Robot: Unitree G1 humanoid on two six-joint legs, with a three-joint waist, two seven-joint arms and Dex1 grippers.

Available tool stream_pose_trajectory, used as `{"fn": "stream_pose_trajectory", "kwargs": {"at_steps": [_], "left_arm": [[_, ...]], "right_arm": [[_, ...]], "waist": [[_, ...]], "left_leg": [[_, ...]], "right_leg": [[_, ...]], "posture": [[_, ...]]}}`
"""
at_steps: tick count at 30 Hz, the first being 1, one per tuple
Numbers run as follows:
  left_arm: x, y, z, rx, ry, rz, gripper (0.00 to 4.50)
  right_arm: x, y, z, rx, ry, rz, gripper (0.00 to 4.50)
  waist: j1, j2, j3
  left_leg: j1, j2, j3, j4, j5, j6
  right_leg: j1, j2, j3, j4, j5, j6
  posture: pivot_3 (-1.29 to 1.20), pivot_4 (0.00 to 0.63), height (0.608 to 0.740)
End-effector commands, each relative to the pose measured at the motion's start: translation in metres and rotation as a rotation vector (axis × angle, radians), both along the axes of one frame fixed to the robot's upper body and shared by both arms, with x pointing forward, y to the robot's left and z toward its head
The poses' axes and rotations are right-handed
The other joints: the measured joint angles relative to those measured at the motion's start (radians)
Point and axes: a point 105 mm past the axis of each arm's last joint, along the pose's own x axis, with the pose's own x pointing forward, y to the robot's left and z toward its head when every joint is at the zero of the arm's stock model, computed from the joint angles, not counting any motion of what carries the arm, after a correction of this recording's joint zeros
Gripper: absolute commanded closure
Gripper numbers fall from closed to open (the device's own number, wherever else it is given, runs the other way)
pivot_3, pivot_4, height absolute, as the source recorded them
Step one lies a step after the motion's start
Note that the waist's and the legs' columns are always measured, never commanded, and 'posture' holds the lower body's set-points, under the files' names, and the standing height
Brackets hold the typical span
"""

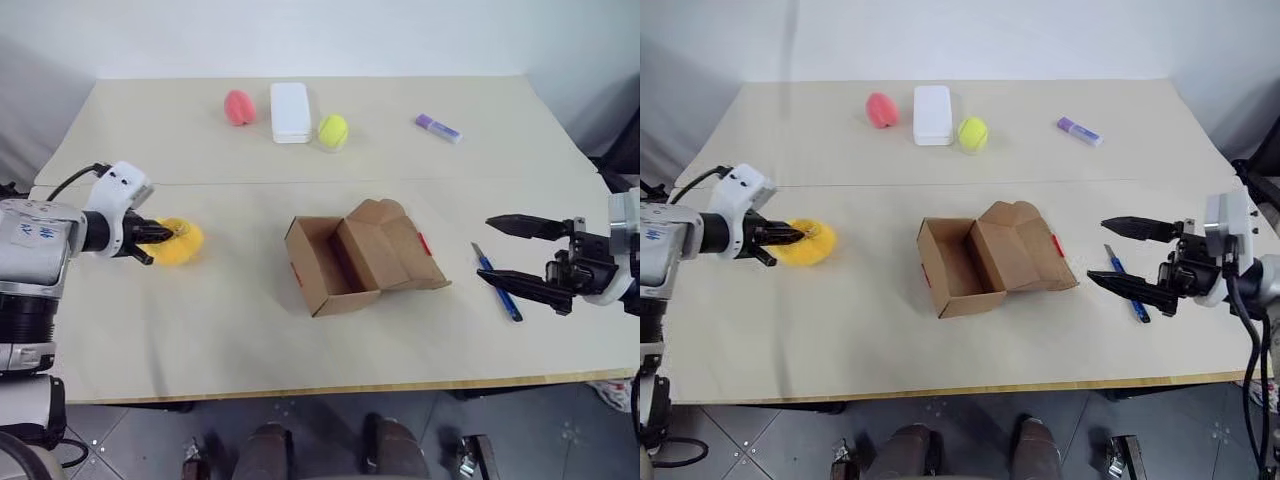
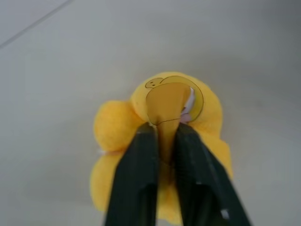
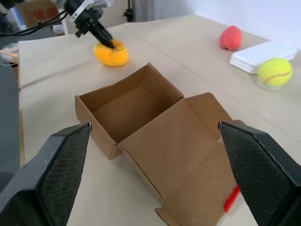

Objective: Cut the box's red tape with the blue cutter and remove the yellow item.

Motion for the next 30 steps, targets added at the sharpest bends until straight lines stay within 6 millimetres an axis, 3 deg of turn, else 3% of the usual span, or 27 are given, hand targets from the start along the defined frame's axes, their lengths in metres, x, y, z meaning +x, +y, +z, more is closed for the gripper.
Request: {"fn": "stream_pose_trajectory", "kwargs": {"at_steps": [1,10,15,17,21,24,30], "left_arm": [[-0.005,0.000,0.023,-0.001,-0.071,0.004,2.64],[-0.018,0.000,0.033,-0.048,-0.095,-0.052,0.01],[-0.035,-0.031,0.051,-0.116,-0.209,-0.270,0.01],[-0.041,-0.045,0.053,-0.173,-0.372,-0.397,0.01],[-0.062,-0.053,0.008,-0.257,-0.372,-0.426,0.01],[-0.078,-0.061,-0.015,-0.261,-0.350,-0.457,0.01],[-0.114,-0.063,-0.064,-0.361,-0.234,-0.492,0.01]], "right_arm": [[-0.001,0.000,0.008,-0.005,-0.041,0.032,0.00],[0.002,-0.004,0.007,-0.009,-0.047,0.033,0.00],[0.001,-0.009,0.006,-0.011,-0.047,0.006,0.00],[-0.001,-0.015,0.002,-0.026,-0.053,-0.017,0.00],[-0.004,-0.028,-0.013,-0.028,0.002,-0.069,0.00],[-0.007,-0.036,-0.023,-0.035,0.036,-0.095,0.00],[-0.018,-0.059,-0.067,-0.079,0.142,-0.205,0.00]], "waist": [[-0.003,0.000,0.000],[-0.007,0.000,0.000],[-0.004,0.000,0.000],[-0.003,0.001,-0.001],[-0.006,0.003,-0.002],[-0.011,0.002,-0.001],[-0.004,0.003,-0.002]], "left_leg": [[0.000,0.000,0.000,0.000,0.000,0.000],[0.001,0.000,0.001,-0.001,0.000,0.000],[0.001,0.000,0.001,-0.001,0.000,0.000],[0.001,0.000,0.001,-0.001,0.000,-0.001],[0.002,0.000,0.001,-0.002,-0.001,-0.001],[0.004,0.001,0.003,-0.003,-0.001,-0.001],[0.010,0.001,0.006,-0.004,-0.002,0.000]], "right_leg": [[0.000,0.000,0.000,0.000,0.000,0.000],[0.000,0.000,0.000,0.000,0.000,0.000],[0.000,0.000,0.001,0.000,0.000,0.000],[0.000,0.000,0.000,0.000,0.000,0.000],[0.000,0.000,0.000,0.000,0.000,0.000],[0.000,0.000,0.001,0.000,0.000,0.000],[0.005,0.000,0.005,-0.002,0.000,-0.001]], "posture": [[0.00,0.150,0.740],[0.00,0.150,0.740],[0.00,0.150,0.740],[0.00,0.150,0.740],[0.00,0.150,0.740],[0.00,0.150,0.740],[0.00,0.150,0.740]]}}
